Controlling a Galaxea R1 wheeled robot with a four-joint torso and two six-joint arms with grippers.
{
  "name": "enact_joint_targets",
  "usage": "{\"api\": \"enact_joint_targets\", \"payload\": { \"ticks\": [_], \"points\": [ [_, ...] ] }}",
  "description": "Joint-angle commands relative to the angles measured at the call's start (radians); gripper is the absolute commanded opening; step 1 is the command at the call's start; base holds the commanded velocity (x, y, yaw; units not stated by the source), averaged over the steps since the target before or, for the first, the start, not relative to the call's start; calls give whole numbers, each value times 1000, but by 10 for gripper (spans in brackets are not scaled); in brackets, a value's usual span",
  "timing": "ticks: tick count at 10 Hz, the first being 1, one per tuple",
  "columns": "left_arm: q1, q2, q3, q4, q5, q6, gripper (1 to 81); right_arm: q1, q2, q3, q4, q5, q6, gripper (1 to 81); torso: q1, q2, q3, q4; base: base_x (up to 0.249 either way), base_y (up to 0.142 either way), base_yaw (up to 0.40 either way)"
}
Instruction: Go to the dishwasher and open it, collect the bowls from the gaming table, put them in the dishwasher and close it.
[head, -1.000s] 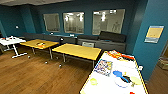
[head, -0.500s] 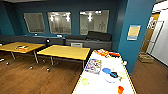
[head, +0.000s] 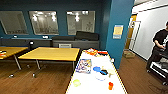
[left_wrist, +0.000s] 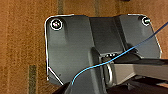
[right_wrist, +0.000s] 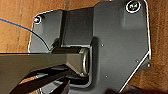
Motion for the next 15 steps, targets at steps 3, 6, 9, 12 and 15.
{"api": "enact_joint_targets", "payload": {
  "ticks": [3,6,9,12,15],
  "points": [
    [-43,-6,0,-3,45,3,811,47,-4,2,1,-50,0,811,0,0,0,0,0,0,-41],
    [-43,-5,0,-4,45,3,811,49,-6,2,6,-50,1,811,0,0,0,0,0,0,0],
    [-43,-5,0,-4,45,3,811,47,-7,2,6,-50,3,811,-1,-2,1,0,124,0,0],
    [-43,-5,0,-4,45,3,811,42,-12,2,10,-42,3,811,0,-1,0,0,140,0,0],
    [-43,-3,4,-3,45,3,811,21,-72,74,15,13,4,811,1,0,0,0,0,0,0]
  ]
}}
